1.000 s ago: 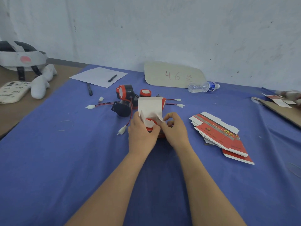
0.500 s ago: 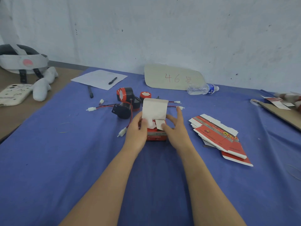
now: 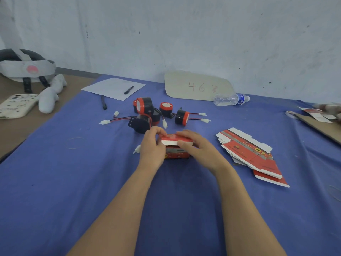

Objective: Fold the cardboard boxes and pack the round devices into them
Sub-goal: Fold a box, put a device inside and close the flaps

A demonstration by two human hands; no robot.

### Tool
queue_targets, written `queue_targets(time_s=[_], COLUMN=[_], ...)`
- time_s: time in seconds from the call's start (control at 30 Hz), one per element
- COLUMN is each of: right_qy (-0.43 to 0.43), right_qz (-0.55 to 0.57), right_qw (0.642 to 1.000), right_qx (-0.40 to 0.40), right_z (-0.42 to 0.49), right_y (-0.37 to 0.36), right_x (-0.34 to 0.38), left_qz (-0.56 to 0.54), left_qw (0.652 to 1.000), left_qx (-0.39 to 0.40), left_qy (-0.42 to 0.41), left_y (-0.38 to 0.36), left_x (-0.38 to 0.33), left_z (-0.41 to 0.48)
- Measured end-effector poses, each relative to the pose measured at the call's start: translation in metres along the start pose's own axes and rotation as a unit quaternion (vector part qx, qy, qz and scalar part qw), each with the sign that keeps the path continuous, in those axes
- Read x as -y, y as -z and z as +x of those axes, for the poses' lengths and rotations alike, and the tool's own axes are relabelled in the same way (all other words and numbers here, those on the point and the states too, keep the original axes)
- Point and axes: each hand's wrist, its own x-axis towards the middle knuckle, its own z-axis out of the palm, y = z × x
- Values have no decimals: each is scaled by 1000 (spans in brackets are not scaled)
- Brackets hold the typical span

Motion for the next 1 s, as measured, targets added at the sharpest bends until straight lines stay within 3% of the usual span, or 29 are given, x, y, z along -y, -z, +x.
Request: queue_targets(time_s=[0.13, 0.3, 0.5, 0.7, 1.0], right_qy=[-14, -14, -26, -77, -127], right_qz=[-25, -31, -12, 109, 190], right_qw=[998, 992, 991, 987, 964], right_qx=[-64, -118, -132, -93, -136], right_z=[-1, -2, 1, 3, 8], right_y=[-1, -2, -5, -5, -11], right_x=[-1, -1, 0, 0, 4], left_qz=[-74, 42, 118, 58, -8], left_qw=[996, 995, 988, 994, 998], left_qx=[24, 77, 62, 83, 66], left_qy=[40, -44, -73, -43, 15], left_y=[-1, -1, 0, -3, -10], left_x=[-7, 0, -4, -8, -10], left_z=[-1, -6, -5, -8, -9])
